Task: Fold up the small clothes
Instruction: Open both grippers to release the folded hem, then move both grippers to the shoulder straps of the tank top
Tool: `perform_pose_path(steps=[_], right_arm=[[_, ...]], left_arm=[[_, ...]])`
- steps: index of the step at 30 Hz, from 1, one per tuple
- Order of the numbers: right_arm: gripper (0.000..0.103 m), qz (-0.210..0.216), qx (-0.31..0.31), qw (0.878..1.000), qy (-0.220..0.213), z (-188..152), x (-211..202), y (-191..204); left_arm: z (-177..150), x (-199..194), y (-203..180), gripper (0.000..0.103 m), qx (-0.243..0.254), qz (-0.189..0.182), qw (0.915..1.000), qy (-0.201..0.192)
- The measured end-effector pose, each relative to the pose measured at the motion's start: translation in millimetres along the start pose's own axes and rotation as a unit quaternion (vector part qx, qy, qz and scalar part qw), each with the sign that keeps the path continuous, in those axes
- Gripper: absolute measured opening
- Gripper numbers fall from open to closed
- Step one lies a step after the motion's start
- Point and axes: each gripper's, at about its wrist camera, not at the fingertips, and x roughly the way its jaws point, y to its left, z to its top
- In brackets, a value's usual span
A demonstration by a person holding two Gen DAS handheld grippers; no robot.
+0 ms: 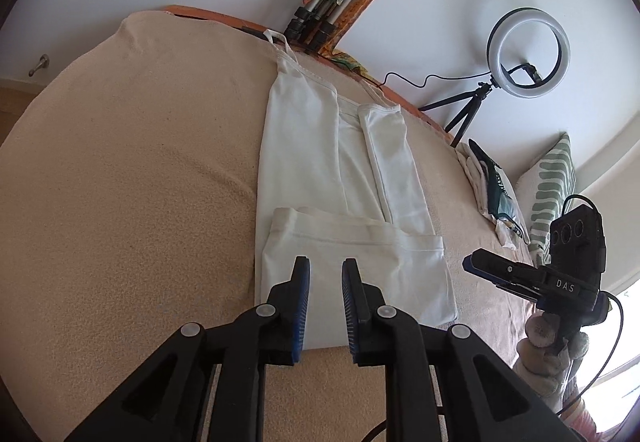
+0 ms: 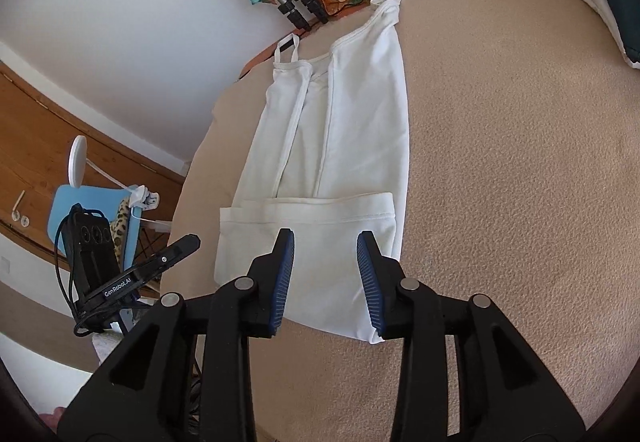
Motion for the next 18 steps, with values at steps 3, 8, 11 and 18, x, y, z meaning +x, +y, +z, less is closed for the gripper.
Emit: perform_pose_path(steps=[3, 8, 11, 18], right_arm=[[0.036, -0.012, -0.014, 1.0, 0.02, -7, 15, 4], [0.036, -0.072, -0.016, 0.997, 0.037, -6, 30, -2], [0.036, -0.067, -0.002, 0.997, 0.025, 0, 20, -8], [0.036, -0.086, -0.019, 0.995, -0.037, 21, -7, -7]], left_arm=[[-4, 14, -7, 0.013, 0.01, 0.011, 0.9998, 0.017], [-1, 28, -4, 0.013, 0.021, 0.067, 0.9973, 0.022], [3, 25, 0, 0.013, 0.008, 0.077, 0.9968, 0.017], [28, 18, -12, 0.018, 0.015, 0.067, 0.9976, 0.003]])
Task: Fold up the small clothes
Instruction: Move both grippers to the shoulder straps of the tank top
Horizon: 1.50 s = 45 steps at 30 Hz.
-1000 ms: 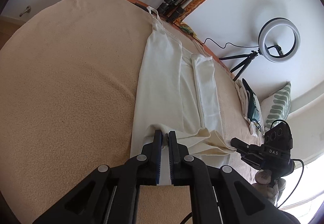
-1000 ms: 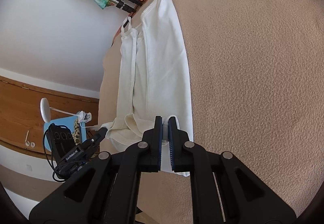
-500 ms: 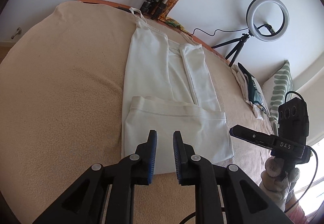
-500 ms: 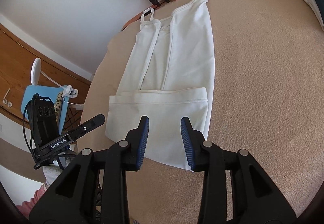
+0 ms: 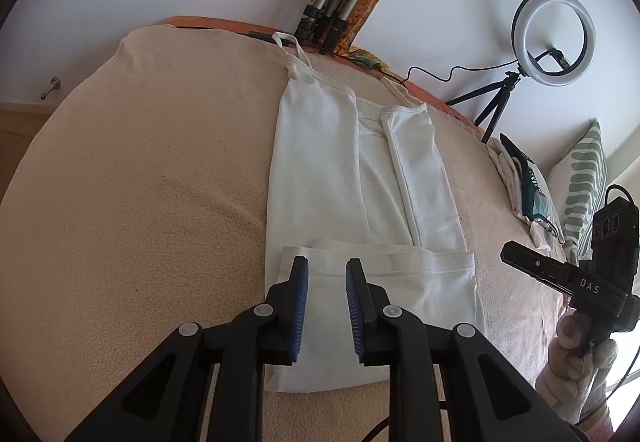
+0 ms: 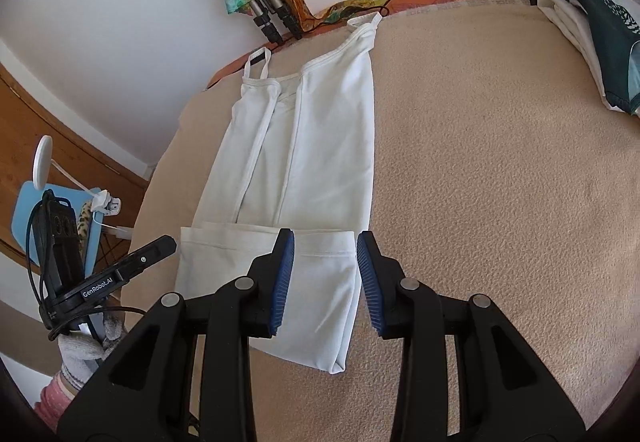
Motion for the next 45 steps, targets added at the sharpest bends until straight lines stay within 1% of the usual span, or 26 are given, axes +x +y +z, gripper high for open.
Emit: perform_pose_path(steps=[1, 3, 6, 7, 9, 11, 13, 14, 17, 20, 21, 22, 23, 24, 26, 28, 29, 31, 33, 35, 37, 38, 40, 42, 43, 45], right_arm=[[0.036, -0.006, 0.003, 1.0, -0.006, 4, 0, -2], [0.036, 0.008, 0.019, 1.0, -0.005, 13, 2, -7], [0.036, 0.028, 0.025, 0.999, -0.004, 31, 8, -9], [0.037, 0.023, 0.018, 1.0, -0.003, 37, 11, -8], [0.044, 0.009, 0.009, 1.0, -0.003, 51, 22, -11], [0.044, -0.006, 0.006, 1.0, -0.002, 65, 35, -20], [0.044, -0.01, 0.007, 1.0, 0.0, 78, 50, -32], [0.044, -0.007, 0.011, 1.0, 0.001, 84, 57, -39], [0.044, 0.025, 0.027, 0.999, 0.003, 98, 78, -56], [0.044, 0.06, 0.036, 0.998, 0.005, 107, 94, -64], [0.044, 0.067, 0.033, 0.997, 0.004, 109, 97, -64], [0.044, 0.064, 0.026, 0.998, 0.005, 111, 101, -63], [0.043, 0.058, 0.02, 0.998, 0.008, 114, 105, -61], [0.04, 0.058, 0.015, 0.998, 0.008, 117, 107, -60], [0.031, 0.062, 0.007, 0.998, 0.013, 122, 111, -58], [0.013, 0.061, -0.004, 0.998, 0.022, 125, 117, -55], [0.01, 0.061, -0.011, 0.998, 0.026, 125, 119, -52], [0.005, 0.049, -0.019, 0.998, 0.025, 124, 122, -48], [0.004, 0.023, -0.015, 0.999, 0.019, 124, 122, -50], [0.002, -0.001, 0.001, 1.0, 0.015, 125, 119, -57], [0.002, -0.048, -0.019, 0.999, -0.009, 127, 111, -56], [0.003, -0.046, -0.03, 0.998, -0.019, 128, 105, -56], [0.003, -0.007, -0.029, 0.999, -0.029, 130, 92, -57], [0.003, 0.031, -0.044, 0.998, -0.033, 129, 83, -52], [0.003, 0.04, -0.061, 0.997, -0.027, 128, 82, -45], [0.003, 0.031, -0.092, 0.995, -0.01, 129, 92, -32]], left_arm=[[5, 1, -1, 0.018, -0.002, -0.004, 1.0, 0.002], [16, 4, -5, 0.018, -0.002, -0.015, 0.9999, 0.007], [34, 9, -20, 0.018, 0.022, -0.022, 0.9995, 0.007], [40, 11, -25, 0.019, 0.032, -0.022, 0.9992, 0.004], [51, 18, -34, 0.02, 0.047, -0.027, 0.9985, 0.005], [61, 25, -40, 0.02, 0.058, -0.029, 0.9979, 0.007], [69, 35, -43, 0.02, 0.068, -0.029, 0.9972, 0.013], [73, 40, -44, 0.02, 0.072, -0.03, 0.9968, 0.016], [84, 55, -46, 0.021, 0.082, -0.038, 0.9956, 0.027], [94, 68, -51, 0.021, 0.081, -0.059, 0.9945, 0.031], [97, 73, -54, 0.021, 0.082, -0.065, 0.994, 0.03], [100, 80, -57, 0.021, 0.087, -0.067, 0.9935, 0.03], [102, 87, -61, 0.021, 0.09, -0.067, 0.9932, 0.03], [105, 94, -63, 0.021, 0.091, -0.069, 0.9929, 0.031], [109, 108, -68, 0.021, 0.093, -0.078, 0.992, 0.037], [113, 121, -73, 0.021, 0.089, -0.095, 0.9904, 0.045], [114, 128, -76, 0.021, 0.09, -0.099, 0.9898, 0.048], [116, 137, -80, 0.021, 0.098, -0.083, 0.991, 0.038], [116, 149, -80, 0.021, 0.103, -0.059, 0.9923, 0.036], [115, 161, -76, 0.021, 0.1, -0.043, 0.9931, 0.045], [115, 162, -73, 0.02, 0.097, -0.045, 0.9934, 0.04], [116, 161, -73, 0.02, 0.099, -0.047, 0.9931, 0.043], [118, 153, -72, 0.02, 0.099, -0.053, 0.9928, 0.041], [120, 140, -69, 0.021, 0.105, -0.054, 0.9924, 0.033], [121, 132, -66, 0.02, 0.105, -0.057, 0.9923, 0.03], [124, 116, -59, 0.021, 0.109, -0.057, 0.9922, 0.023]])
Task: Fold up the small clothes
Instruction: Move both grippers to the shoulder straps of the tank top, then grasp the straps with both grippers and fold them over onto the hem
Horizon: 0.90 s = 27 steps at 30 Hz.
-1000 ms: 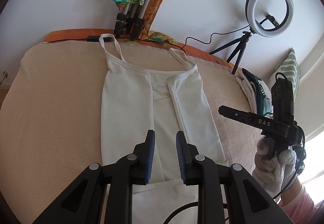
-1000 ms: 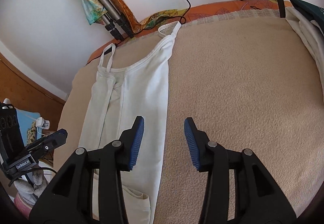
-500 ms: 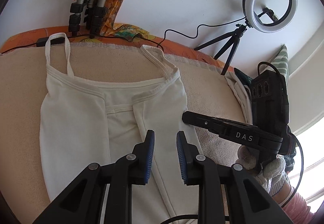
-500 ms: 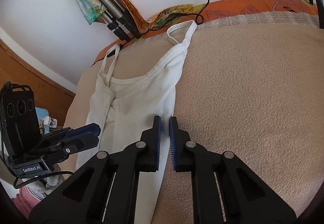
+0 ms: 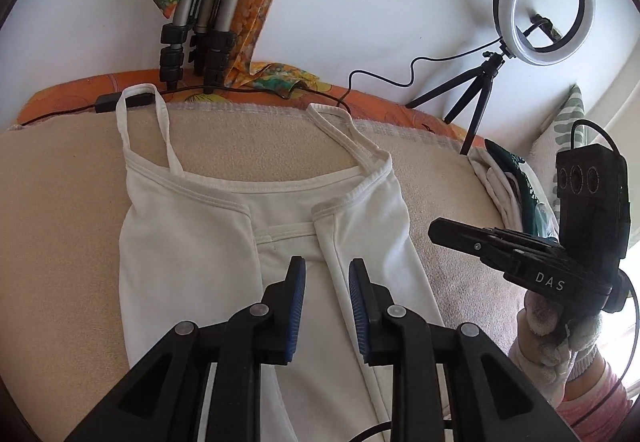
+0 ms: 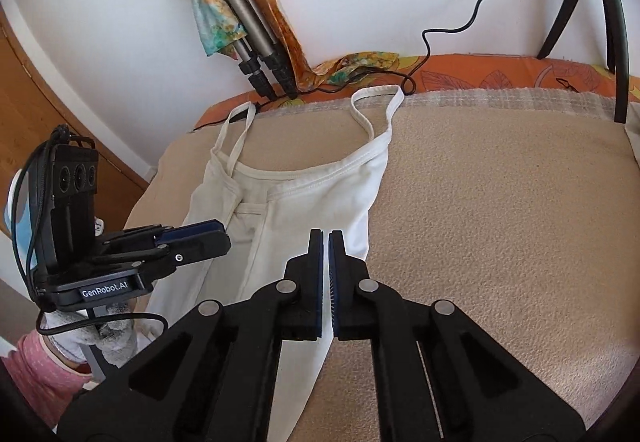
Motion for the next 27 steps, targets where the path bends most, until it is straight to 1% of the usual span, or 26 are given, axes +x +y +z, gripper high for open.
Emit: perform_pose_path(steps=[2, 5, 6, 9, 11, 12, 14, 15, 16, 17, 19, 22, 24, 26, 27], right_arm=[[0.003, -0.008, -0.011, 1.0, 0.013, 5, 15, 0], [0.003, -0.026, -0.007, 0.999, 0.027, 18, 36, -16], [0.003, -0.033, -0.002, 0.999, 0.031, 22, 42, -23], [0.003, -0.034, 0.0, 0.999, 0.032, 34, 50, -36], [0.004, -0.049, 0.002, 0.999, 0.024, 41, 46, -40], [0.004, -0.042, 0.009, 0.999, 0.018, 43, 42, -42], [0.01, -0.029, 0.023, 0.999, 0.005, 44, 33, -46], [0.023, -0.036, 0.025, 0.999, 0.001, 44, 29, -48], [0.033, -0.041, 0.025, 0.999, -0.002, 43, 27, -49], [0.034, -0.038, 0.025, 0.999, -0.002, 42, 26, -51], [0.034, -0.021, 0.033, 0.999, 0.01, 43, 30, -54], [0.034, -0.027, 0.033, 0.999, 0.017, 45, 41, -54], [0.034, -0.023, 0.039, 0.999, 0.021, 48, 50, -56], [0.034, -0.012, 0.044, 0.999, 0.025, 50, 59, -56], [0.034, -0.013, 0.039, 0.999, 0.021, 50, 60, -54]], left_arm=[[-1, -17, 9, 0.022, 0.01, 0.016, 0.9998, -0.01], [-2, -31, 26, 0.028, 0.033, 0.055, 0.9977, -0.019], [-2, -32, 34, 0.031, 0.032, 0.065, 0.9972, -0.019], [1, -29, 64, 0.032, -0.005, 0.072, 0.9973, -0.011], [4, -26, 77, 0.033, -0.013, 0.091, 0.9957, -0.017], [6, -22, 82, 0.036, -0.014, 0.093, 0.9954, -0.02], [11, -11, 90, 0.041, -0.022, 0.082, 0.9963, -0.011], [14, -5, 93, 0.04, -0.025, 0.084, 0.9961, -0.006], [17, 1, 95, 0.04, -0.026, 0.084, 0.9961, -0.005], [19, 7, 96, 0.038, -0.027, 0.082, 0.9963, -0.003], [25, 16, 98, 0.032, -0.033, 0.066, 0.9972, -0.009], [33, 24, 102, 0.026, -0.052, 0.043, 0.9975, -0.021], [37, 29, 104, 0.023, -0.064, 0.025, 0.9974, -0.022], [38, 31, 101, 0.02, -0.054, 0.029, 0.9979, -0.022], [39, 32, 99, 0.015, -0.046, 0.029, 0.9983, -0.021]])
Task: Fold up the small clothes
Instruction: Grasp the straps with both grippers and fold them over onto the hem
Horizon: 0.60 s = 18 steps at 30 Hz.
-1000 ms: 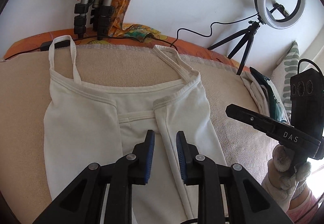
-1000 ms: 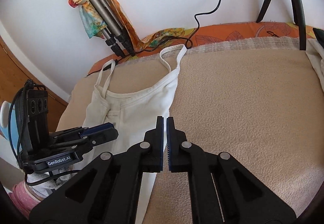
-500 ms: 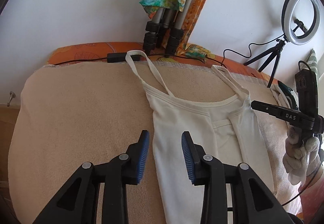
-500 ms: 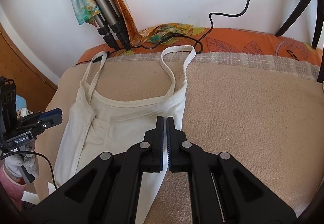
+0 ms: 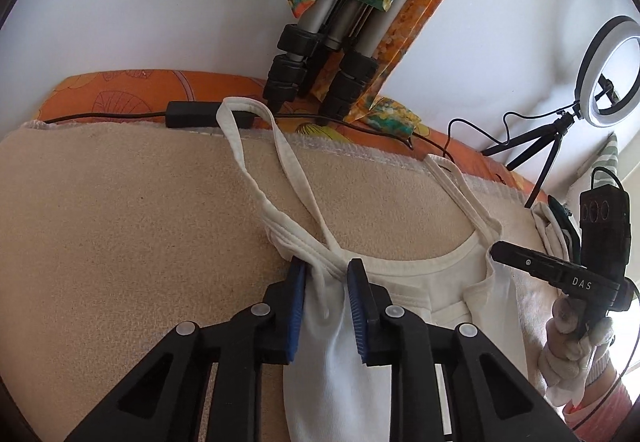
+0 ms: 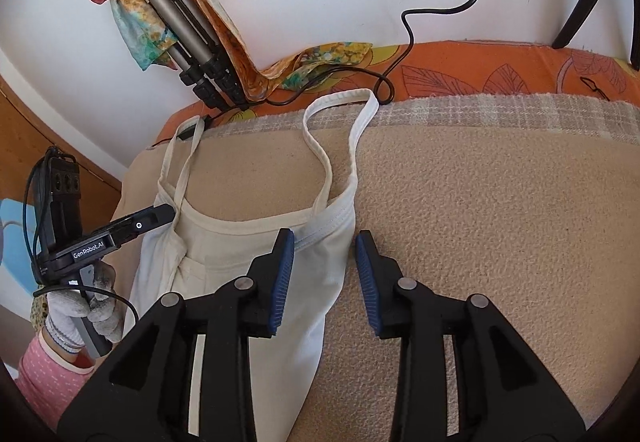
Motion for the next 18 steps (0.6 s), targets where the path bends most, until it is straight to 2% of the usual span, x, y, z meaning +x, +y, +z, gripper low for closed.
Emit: perform_pose_path(steps=[2, 3, 4, 5, 10, 18], right_arm=[[0.034, 0.003, -0.002, 1.0, 0.0, 2, 2, 2], [0.028, 0.006, 0.0, 1.0, 0.001, 3, 3, 2], [0.013, 0.011, 0.001, 1.0, 0.003, 5, 4, 3], [0.009, 0.011, 0.001, 1.0, 0.005, 5, 6, 4], [0.008, 0.018, 0.006, 1.0, -0.018, 6, -8, 14], [0.007, 0.026, -0.011, 0.998, -0.05, 1, -62, 45]], left_arm=[[0, -1, -1, 0.007, 0.009, 0.003, 1.0, 0.0], [0, -2, -1, 0.003, 0.009, 0.003, 1.0, 0.0], [1, -3, -1, 0.002, 0.006, -0.001, 1.0, 0.0], [1, -5, -1, 0.001, 0.002, -0.005, 1.0, -0.001], [2, -24, -7, 0.001, -0.001, -0.02, 0.9997, -0.015], [-6, -72, -33, 0.001, 0.02, -0.032, 0.9985, -0.039]])
